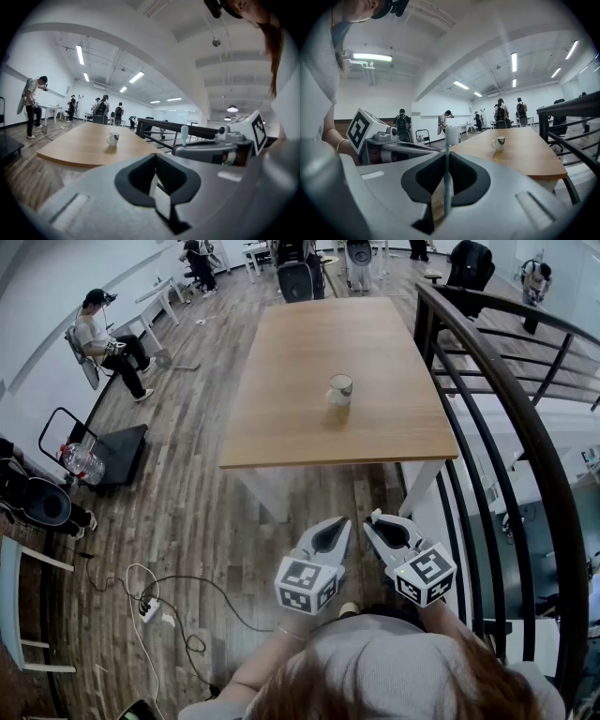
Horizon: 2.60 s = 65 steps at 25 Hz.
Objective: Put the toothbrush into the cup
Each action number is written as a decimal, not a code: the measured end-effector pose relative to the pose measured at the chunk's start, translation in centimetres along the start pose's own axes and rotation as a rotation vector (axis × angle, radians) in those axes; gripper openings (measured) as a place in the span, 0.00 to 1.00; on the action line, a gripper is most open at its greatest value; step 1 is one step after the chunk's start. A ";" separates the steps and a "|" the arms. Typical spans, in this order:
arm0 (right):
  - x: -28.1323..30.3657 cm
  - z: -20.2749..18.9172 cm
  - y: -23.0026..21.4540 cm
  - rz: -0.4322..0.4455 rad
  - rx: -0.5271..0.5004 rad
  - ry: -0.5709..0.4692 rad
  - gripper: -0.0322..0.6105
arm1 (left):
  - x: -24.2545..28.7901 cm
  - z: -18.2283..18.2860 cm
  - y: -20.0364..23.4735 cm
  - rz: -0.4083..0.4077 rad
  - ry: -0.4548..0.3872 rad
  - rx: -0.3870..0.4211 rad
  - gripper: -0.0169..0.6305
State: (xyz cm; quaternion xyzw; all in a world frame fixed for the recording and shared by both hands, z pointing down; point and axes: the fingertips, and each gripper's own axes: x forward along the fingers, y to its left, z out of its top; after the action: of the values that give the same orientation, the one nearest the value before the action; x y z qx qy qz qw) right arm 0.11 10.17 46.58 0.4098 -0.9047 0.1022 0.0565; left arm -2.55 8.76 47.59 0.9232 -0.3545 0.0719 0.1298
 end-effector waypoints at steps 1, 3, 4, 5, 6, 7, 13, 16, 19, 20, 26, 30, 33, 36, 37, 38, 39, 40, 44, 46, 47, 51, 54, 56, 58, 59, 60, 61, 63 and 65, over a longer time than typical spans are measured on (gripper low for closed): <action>0.1 0.1 -0.1 -0.005 0.000 -0.004 0.09 | 0.0 0.0 0.1 0.000 -0.001 0.001 0.02; 0.1 0.2 -0.3 -0.014 0.000 -0.011 0.09 | 0.1 0.0 0.2 -0.002 -0.004 0.002 0.02; 0.1 0.3 -0.3 -0.017 0.000 -0.014 0.09 | 0.1 0.0 0.2 -0.003 -0.004 0.003 0.02; 0.1 0.4 -0.3 -0.019 -0.001 -0.016 0.09 | 0.1 0.0 0.2 -0.005 -0.005 0.003 0.02; 0.1 0.5 -0.4 -0.021 -0.002 -0.017 0.09 | 0.1 0.0 0.1 -0.006 -0.004 0.003 0.02; 0.1 0.5 -0.4 -0.022 -0.002 -0.016 0.09 | 0.1 0.0 0.1 -0.008 -0.002 0.003 0.02; 0.0 0.3 -0.4 -0.030 0.003 -0.012 0.09 | 0.1 -0.2 -0.1 -0.011 0.003 0.005 0.02; 0.3 0.3 -0.4 -0.030 0.007 -0.016 0.09 | 0.2 -0.2 0.2 -0.014 0.007 0.007 0.02; 0.4 0.9 -0.5 -0.039 0.017 -0.042 0.09 | 0.1 -0.3 0.4 -0.018 0.005 0.006 0.02; 0.4 1.2 -0.4 -0.044 0.018 -0.057 0.09 | 0.0 -0.3 0.5 -0.018 0.002 0.010 0.02; 0.5 2.3 -1.4 -0.079 0.040 -0.099 0.09 | 1.0 0.3 0.7 -0.031 0.002 0.021 0.02; 0.8 2.0 -2.3 -0.088 0.064 -0.082 0.09 | 2.1 0.4 0.9 -0.045 0.007 0.010 0.02; 1.6 2.1 -2.7 -0.086 0.067 -0.083 0.09 | 2.4 0.5 1.6 -0.045 0.005 0.007 0.02; 3.3 2.5 -3.6 -0.070 0.064 -0.085 0.09 | 3.4 0.9 3.1 -0.040 0.006 0.008 0.02; 3.9 2.7 -4.1 -0.064 0.061 -0.084 0.09 | 4.0 1.1 3.7 -0.036 0.006 0.008 0.02; 4.6 2.8 -4.8 -0.057 0.059 -0.084 0.09 | 4.7 1.2 4.2 -0.031 0.007 0.007 0.02; 5.2 3.0 -5.4 -0.053 0.057 -0.087 0.09 | 5.4 1.3 4.8 -0.026 0.006 0.006 0.02; 5.8 3.3 -6.1 -0.051 0.054 -0.094 0.09 | 6.1 1.5 5.3 -0.023 0.005 0.006 0.02; 8.3 5.4 -9.1 -0.048 0.021 -0.129 0.09 | 9.4 2.5 7.6 -0.021 0.002 0.010 0.02; 9.9 6.1 -10.7 -0.033 0.003 -0.121 0.09 | 11.1 3.0 9.3 -0.011 0.004 0.002 0.02; 10.7 6.4 -11.7 -0.027 0.001 -0.117 0.09 | 11.9 3.3 10.2 -0.003 0.005 -0.004 0.02; 13.8 7.6 -15.2 -0.019 0.009 -0.110 0.09 | 14.9 4.6 13.7 0.026 -0.003 -0.023 0.02; 15.7 9.0 -18.2 -0.012 -0.001 -0.123 0.09 | 17.7 5.9 15.6 0.036 -0.012 -0.026 0.02; 16.9 9.9 -20.7 -0.002 -0.008 -0.135 0.09 | 20.1 6.7 16.7 0.044 -0.015 -0.027 0.02; 17.9 10.6 -22.5 0.007 -0.006 -0.138 0.09 | 21.8 7.3 17.6 0.055 -0.017 -0.030 0.02; 18.2 10.9 -23.1 0.012 -0.004 -0.142 0.09 | 22.4 7.6 17.9 0.060 -0.018 -0.031 0.02; 18.6 11.1 -23.6 0.017 -0.003 -0.148 0.09 | 22.8 7.8 18.2 0.064 -0.019 -0.033 0.02; 18.9 11.4 -24.0 0.021 -0.003 -0.153 0.09 | 23.1 8.0 18.4 0.066 -0.019 -0.035 0.02; 19.6 11.9 -24.7 0.023 0.000 -0.160 0.09 | 23.4 8.4 18.9 0.069 -0.018 -0.038 0.02; 20.4 12.4 -25.1 0.026 0.007 -0.167 0.09 | 23.6 8.6 19.6 0.072 -0.014 -0.037 0.02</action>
State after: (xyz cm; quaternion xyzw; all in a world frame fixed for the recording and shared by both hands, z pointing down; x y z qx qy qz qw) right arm 5.35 -23.70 41.73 0.4054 -0.9111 0.0715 -0.0218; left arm 2.07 -22.76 48.34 0.9078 -0.3896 0.0637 0.1417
